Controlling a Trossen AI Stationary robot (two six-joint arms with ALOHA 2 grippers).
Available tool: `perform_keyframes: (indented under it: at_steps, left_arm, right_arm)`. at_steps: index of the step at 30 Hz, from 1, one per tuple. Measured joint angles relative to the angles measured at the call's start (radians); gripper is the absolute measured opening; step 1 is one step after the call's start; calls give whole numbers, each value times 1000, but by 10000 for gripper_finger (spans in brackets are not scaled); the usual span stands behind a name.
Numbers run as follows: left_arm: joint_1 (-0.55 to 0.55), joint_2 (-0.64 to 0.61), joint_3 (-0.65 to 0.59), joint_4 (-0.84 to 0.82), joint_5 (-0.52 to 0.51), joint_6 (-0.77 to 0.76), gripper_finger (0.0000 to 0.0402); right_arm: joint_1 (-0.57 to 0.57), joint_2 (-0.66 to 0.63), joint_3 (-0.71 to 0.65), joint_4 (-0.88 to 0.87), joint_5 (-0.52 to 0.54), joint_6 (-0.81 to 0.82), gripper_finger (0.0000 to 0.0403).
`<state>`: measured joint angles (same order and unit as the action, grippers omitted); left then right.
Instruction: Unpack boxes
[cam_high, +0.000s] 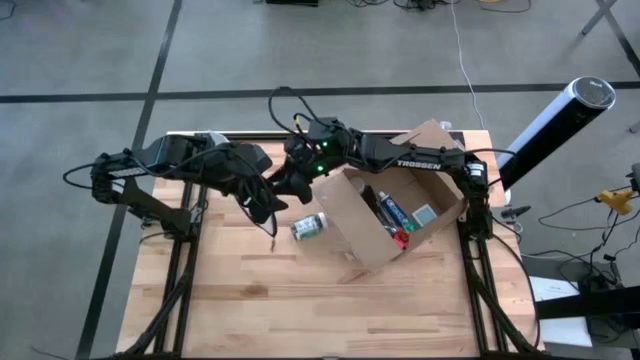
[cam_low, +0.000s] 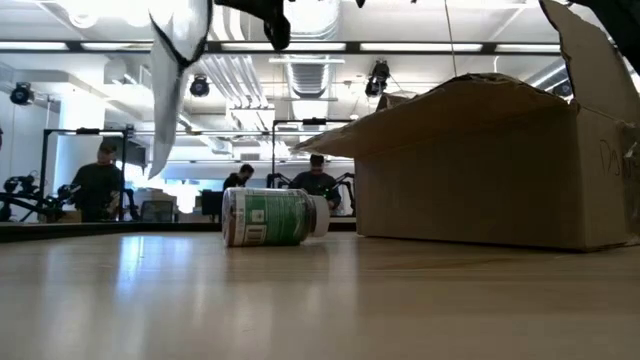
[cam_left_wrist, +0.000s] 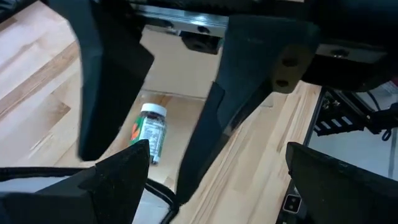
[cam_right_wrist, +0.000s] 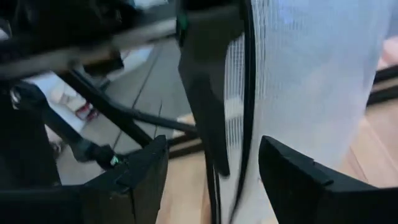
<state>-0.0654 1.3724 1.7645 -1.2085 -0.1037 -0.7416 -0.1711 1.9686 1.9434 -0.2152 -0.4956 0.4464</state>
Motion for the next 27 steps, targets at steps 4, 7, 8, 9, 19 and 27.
perform_keyframes:
  at_steps: [4,7,8,9,19,27]
  left_arm:
    - [0,0,0,24,-18,0,355]
    - [0,0,0,66,-20,14,355]
    - [0,0,-1,81,-21,19,355]
    - [0,0,-1,93,-24,24,355]
    - [1,0,-2,122,-31,30,355]
    - [1,1,-2,128,-22,31,355]
  right_arm:
    - [2,0,0,3,36,2,206]
    - [2,0,0,4,60,0,193]
    - [2,-1,0,4,65,-1,188]
    - [2,-2,0,5,66,-1,182]
    - [3,-3,1,-8,88,-1,47]
    - [2,-3,1,-18,82,-13,5]
